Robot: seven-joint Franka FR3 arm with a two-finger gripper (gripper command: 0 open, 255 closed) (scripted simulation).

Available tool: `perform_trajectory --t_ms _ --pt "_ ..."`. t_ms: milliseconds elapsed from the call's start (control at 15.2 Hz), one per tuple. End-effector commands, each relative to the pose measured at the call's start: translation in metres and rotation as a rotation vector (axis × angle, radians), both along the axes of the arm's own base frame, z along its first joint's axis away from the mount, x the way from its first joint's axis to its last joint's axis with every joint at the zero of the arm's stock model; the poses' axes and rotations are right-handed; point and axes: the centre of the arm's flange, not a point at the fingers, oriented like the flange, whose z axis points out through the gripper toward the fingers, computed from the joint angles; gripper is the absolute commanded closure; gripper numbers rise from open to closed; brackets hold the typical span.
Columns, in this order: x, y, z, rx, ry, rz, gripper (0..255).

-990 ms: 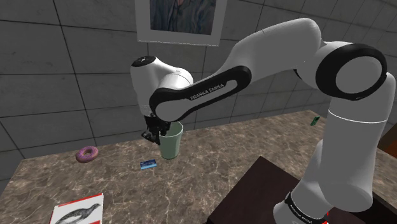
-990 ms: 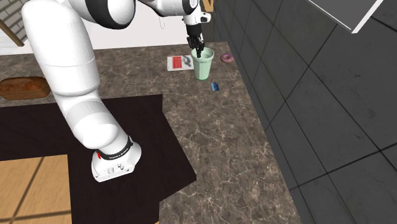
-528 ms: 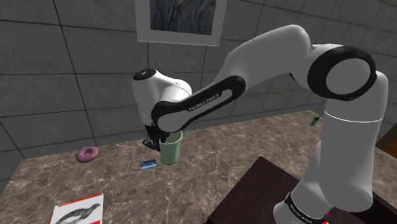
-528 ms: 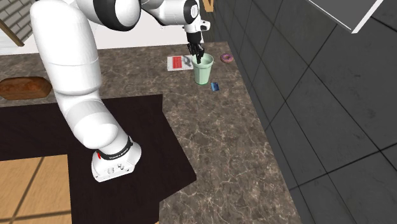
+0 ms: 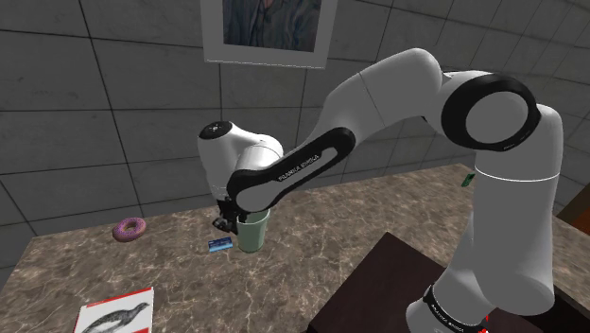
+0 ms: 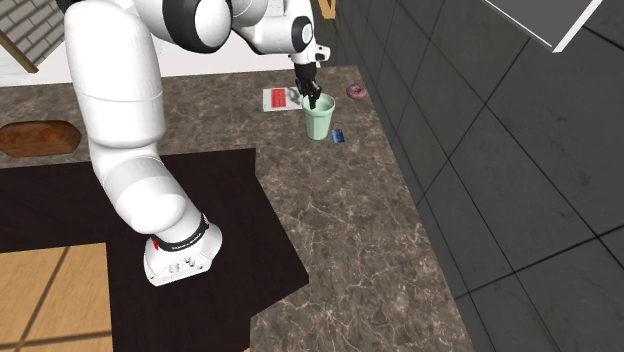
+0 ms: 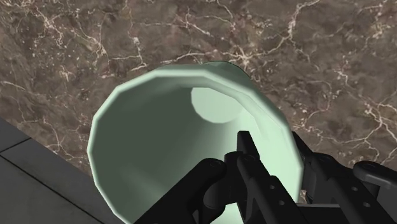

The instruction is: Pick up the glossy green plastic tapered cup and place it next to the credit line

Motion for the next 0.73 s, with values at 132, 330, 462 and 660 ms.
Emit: perform_trajectory --t_ms 132,330,462,660 --pt "0.000 0.001 -0.021 0.000 -0.001 0.000 255" --pt "0.000 0.001 -0.037 0.000 -0.001 0.000 255" --pt "0.000 0.001 -0.048 0.000 -0.001 0.000 255" --pt "0.000 0.001 -0.064 0.000 -0.001 0.000 255"
